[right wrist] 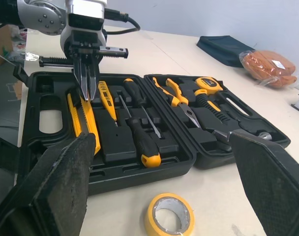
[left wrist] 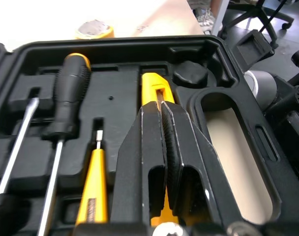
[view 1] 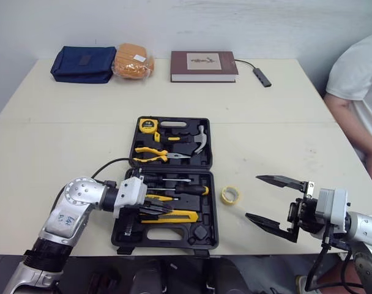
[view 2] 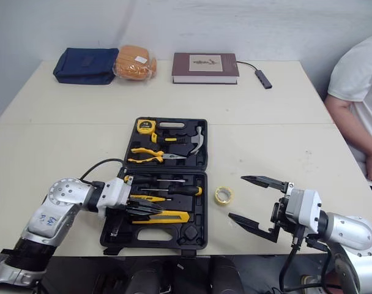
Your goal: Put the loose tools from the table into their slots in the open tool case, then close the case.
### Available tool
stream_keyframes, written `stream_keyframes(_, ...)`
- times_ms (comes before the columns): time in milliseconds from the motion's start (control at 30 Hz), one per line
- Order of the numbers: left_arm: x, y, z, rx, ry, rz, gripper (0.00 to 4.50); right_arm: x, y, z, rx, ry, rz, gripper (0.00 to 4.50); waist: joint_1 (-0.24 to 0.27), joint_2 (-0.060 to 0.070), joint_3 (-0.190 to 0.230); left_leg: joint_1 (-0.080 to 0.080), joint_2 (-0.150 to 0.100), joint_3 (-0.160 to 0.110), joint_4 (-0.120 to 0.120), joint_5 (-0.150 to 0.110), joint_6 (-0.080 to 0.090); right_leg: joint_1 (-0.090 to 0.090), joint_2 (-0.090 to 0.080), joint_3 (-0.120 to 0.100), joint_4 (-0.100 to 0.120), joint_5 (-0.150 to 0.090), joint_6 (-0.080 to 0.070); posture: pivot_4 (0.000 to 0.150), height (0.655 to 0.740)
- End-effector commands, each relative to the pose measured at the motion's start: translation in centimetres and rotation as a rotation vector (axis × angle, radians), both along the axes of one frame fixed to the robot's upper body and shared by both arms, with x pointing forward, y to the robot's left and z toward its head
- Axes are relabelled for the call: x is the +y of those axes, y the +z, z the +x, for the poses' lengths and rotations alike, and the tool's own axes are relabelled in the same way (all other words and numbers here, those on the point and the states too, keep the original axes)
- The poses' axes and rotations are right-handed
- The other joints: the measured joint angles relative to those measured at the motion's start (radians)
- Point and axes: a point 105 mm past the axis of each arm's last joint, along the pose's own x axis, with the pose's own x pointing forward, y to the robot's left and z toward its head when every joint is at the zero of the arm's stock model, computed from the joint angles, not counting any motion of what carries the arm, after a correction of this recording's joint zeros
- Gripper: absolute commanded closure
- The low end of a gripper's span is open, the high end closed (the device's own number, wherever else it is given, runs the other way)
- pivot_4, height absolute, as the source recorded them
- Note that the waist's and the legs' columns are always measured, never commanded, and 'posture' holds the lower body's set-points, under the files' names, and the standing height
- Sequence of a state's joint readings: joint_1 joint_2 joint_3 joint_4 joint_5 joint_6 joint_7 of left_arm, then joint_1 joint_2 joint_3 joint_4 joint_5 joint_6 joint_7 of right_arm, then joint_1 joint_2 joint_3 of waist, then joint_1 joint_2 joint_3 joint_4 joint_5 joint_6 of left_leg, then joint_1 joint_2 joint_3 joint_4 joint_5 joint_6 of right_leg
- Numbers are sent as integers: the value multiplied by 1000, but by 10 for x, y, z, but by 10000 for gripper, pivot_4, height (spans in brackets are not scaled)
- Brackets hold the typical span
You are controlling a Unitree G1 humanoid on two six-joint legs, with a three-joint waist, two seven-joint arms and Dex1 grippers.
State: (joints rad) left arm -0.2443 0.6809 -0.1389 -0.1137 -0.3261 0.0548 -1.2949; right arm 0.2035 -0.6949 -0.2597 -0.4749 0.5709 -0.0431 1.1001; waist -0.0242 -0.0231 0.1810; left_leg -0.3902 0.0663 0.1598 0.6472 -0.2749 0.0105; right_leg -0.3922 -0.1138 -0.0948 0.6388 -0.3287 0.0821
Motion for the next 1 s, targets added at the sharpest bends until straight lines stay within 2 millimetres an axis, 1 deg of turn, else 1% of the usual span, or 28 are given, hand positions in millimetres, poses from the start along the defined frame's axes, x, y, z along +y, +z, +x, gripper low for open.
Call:
stream_keyframes(33, 0, -8, 0, -22, 4, 25, 44424, 1, 4, -2, -31, 10, 5, 0, 0, 0, 0, 0, 0, 0, 0, 0, 0, 0, 0, 0, 0, 0, 0, 1500, 7400)
stream_keyframes(167, 1, -16, -3, 4, 2, 55, 44424, 0, 3, -3, -31, 5, 1, 0, 0, 0, 0, 0, 0, 0, 0, 0, 1, 0, -1, 0, 0, 0, 0, 1500, 7400)
stream_keyframes(300, 5, -23, 3, 6, 39, 90, 44424, -1, 3, -1, -33, 2, 1, 0, 0, 0, 0, 1, 0, 0, 0, -2, 3, 1, -1, 0, 0, 0, 0, 1500, 7400)
stream_keyframes(467, 9, -33, 5, 12, 49, 162, 44424, -1, 3, 0, -37, 4, 1, 0, 0, 1, -1, 1, 0, -1, 0, -2, 3, 1, -2, 0, 0, 0, 0, 1500, 7400)
stream_keyframes(567, 23, -60, -1, 84, 69, 315, 44424, -1, 3, 1, -40, 2, 0, 0, 0, 4, -4, 3, 0, -1, 0, -2, 4, 3, -2, 0, 0, 0, 0, 1500, 7400)
stream_keyframes(667, 31, -75, -9, 86, 38, 391, 44424, -2, 2, 1, -41, -3, -1, 0, -1, 11, -12, 4, 1, -1, -1, -4, 5, 4, -2, 0, -1, 0, 0, 1500, 7400)
stream_keyframes(733, 32, -81, -7, 96, 79, 383, 44424, -4, 2, 2, -42, -10, -2, 0, -2, 15, -15, 7, 1, -1, -1, -5, 5, 7, -2, 0, -2, 0, -1, 1500, 7400)
stream_keyframes(800, 29, -80, -5, 90, 96, 352, 44424, -5, 2, 3, -42, -15, -2, 0, -1, 18, -17, 17, 3, -1, -3, -8, 2, 16, -2, 0, -5, -1, -2, 1500, 7400)
stream_keyframes(833, 27, -78, -4, 83, 96, 336, 44424, -5, 2, 3, -43, -17, -2, 0, -1, 20, -18, 20, 3, -1, -4, -11, -2, 19, -2, 0, -7, -1, -2, 1500, 7400)
stream_keyframes(1000, 15, -58, -1, 7, 58, 211, 44424, -10, 0, 5, -37, -32, -4, 0, 3, 23, -20, 20, 3, 0, -4, -12, -2, 19, -2, 1, -8, -1, -2, 1500, 7400)
